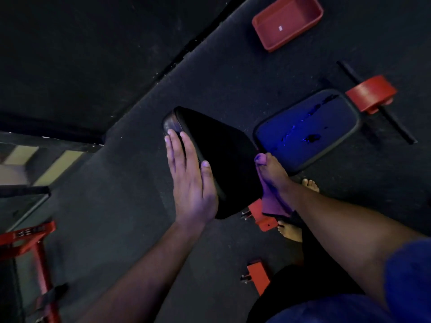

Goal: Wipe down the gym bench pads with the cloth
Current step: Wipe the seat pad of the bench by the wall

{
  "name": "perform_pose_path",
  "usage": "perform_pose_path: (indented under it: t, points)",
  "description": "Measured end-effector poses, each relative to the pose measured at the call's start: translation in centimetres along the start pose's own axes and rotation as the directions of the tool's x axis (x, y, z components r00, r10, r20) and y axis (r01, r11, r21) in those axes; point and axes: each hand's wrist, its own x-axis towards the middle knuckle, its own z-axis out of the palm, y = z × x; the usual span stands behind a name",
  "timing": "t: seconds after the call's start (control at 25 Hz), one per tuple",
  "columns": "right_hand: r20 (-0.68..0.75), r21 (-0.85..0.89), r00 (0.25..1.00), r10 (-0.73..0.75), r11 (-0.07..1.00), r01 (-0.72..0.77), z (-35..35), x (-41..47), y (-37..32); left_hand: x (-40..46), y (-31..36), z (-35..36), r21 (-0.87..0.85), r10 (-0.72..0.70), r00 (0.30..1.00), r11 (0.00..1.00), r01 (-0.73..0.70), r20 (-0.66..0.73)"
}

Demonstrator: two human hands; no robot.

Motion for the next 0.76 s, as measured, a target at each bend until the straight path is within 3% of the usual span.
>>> perform_pose_path:
  t: [0.12,0.2,0.32,0.44,0.48,0.52,0.64,0.76]
  points:
    - [0.021,0.087,0.999,-0.04,0.996,0.038,-2.5,-4.0,-1.9,-0.3,0.4,-0.5,0.016,-0.056,0.997,0.998,0.056,0.049]
    - [-0.062,0.199,0.978,-0.2,0.958,0.208,-5.1,-6.8,-3.8,0.6,0.4,-1.5,0.058,-0.101,0.993,0.994,0.098,0.055]
    - [-0.225,0.265,0.838,-0.497,0.797,0.543,-8.5,-9.0,-9.5,3.9,0.7,-2.7,0.057,-0.178,0.984,0.982,0.178,-0.016]
    - [-0.173,0.183,0.659,-0.732,0.633,0.752,-6.6,-7.9,-16.2,5.9,1.3,-1.9,0.171,-0.181,0.983,0.97,0.173,0.031]
    - [-0.148,0.132,0.644,-0.75,0.631,0.765,-5.2,-6.8,-17.7,6.1,1.4,-1.4,0.198,-0.182,0.982,0.966,0.168,0.055]
    - [-0.149,0.1,0.668,-0.729,0.661,0.744,-3.8,-5.1,-18.5,5.9,1.6,-1.0,0.21,-0.193,0.979,0.962,0.176,0.063]
    - [-0.183,0.039,0.834,-0.52,0.844,0.535,-1.6,1.8,-17.4,5.7,1.1,-1.2,0.219,-0.173,0.984,0.963,0.16,0.042]
    - [-0.013,-0.036,0.973,-0.232,0.972,0.231,-1.1,6.8,-11.0,5.6,1.1,-1.2,0.211,-0.135,0.99,0.97,0.124,0.04]
